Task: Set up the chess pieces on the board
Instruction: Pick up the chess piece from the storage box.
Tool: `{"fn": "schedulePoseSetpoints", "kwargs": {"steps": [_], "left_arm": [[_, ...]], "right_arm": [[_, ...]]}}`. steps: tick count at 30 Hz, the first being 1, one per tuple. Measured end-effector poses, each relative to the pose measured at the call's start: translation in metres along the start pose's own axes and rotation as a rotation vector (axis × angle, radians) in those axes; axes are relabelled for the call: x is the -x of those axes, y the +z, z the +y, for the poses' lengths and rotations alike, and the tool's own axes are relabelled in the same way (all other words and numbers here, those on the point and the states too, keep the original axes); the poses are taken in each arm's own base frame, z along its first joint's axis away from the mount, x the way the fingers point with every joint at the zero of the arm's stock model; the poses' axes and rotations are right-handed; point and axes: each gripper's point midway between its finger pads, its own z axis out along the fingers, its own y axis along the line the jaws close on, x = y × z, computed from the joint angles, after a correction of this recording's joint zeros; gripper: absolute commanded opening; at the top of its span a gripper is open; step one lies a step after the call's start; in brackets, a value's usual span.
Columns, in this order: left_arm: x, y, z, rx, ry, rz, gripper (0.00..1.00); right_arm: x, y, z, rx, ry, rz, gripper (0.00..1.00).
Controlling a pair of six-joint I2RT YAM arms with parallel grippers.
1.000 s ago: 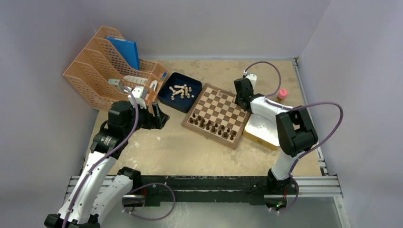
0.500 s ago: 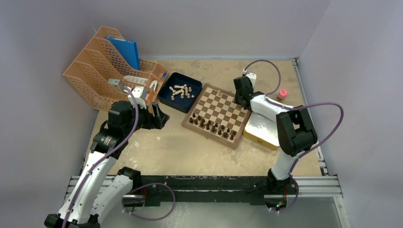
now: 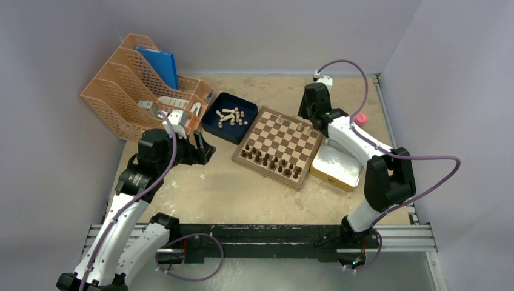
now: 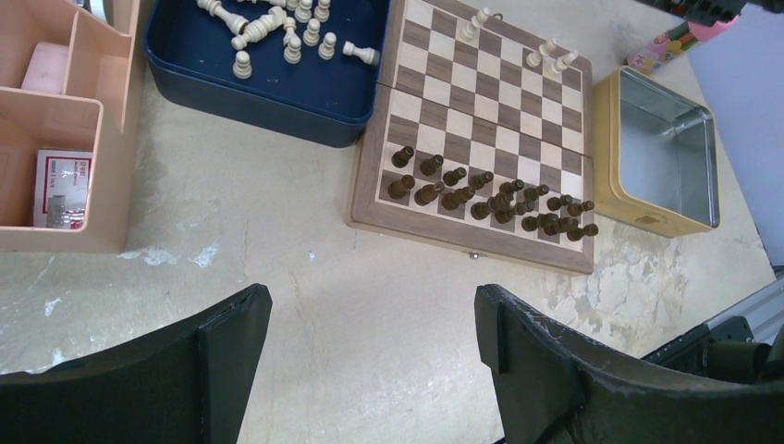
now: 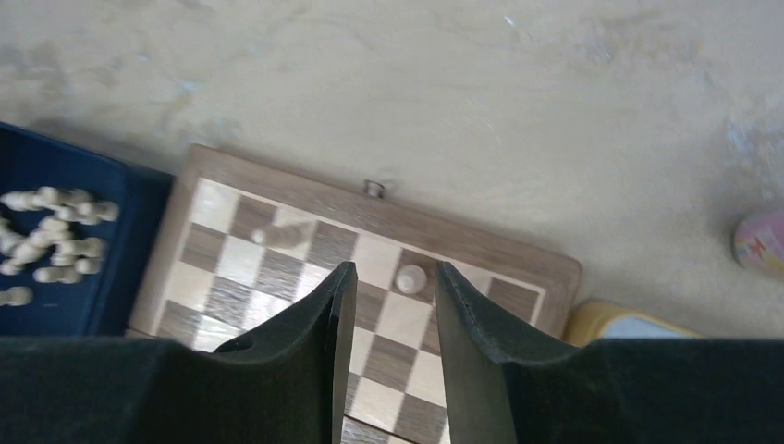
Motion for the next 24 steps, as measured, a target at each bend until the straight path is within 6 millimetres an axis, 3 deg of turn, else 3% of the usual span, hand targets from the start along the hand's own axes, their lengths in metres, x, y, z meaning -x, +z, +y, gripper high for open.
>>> {"fn": "schedulePoseSetpoints", "kwargs": {"steps": [6,11,14,18,20,24], "left_arm": [[0.001,0.000,0.002,0.010,0.001,-0.006,0.81],[0.002,-0.001,0.003,0.019,0.001,-0.012,0.81],[0.003,-0.002,0.004,0.022,0.002,-0.019,0.81],[0.006,-0.005,0.004,0.030,0.004,-0.036,0.81],[0.007,-0.007,0.004,0.032,0.006,-0.047,0.81],[0.008,-0.008,0.004,0.032,0.007,-0.053,0.81]], "right_arm": [[0.017,-0.006,0.037,0.124,-0.004,-0.036,0.38],[0.011,-0.003,0.114,0.269,-0.082,-0.036,0.37],[-0.003,0.002,0.174,0.360,-0.154,-0.030,0.36],[-0.033,0.013,0.231,0.435,-0.241,-0.006,0.35],[-0.051,0.020,0.249,0.451,-0.285,0.009,0.34],[-0.075,0.040,0.265,0.450,-0.377,0.018,0.33]]}}
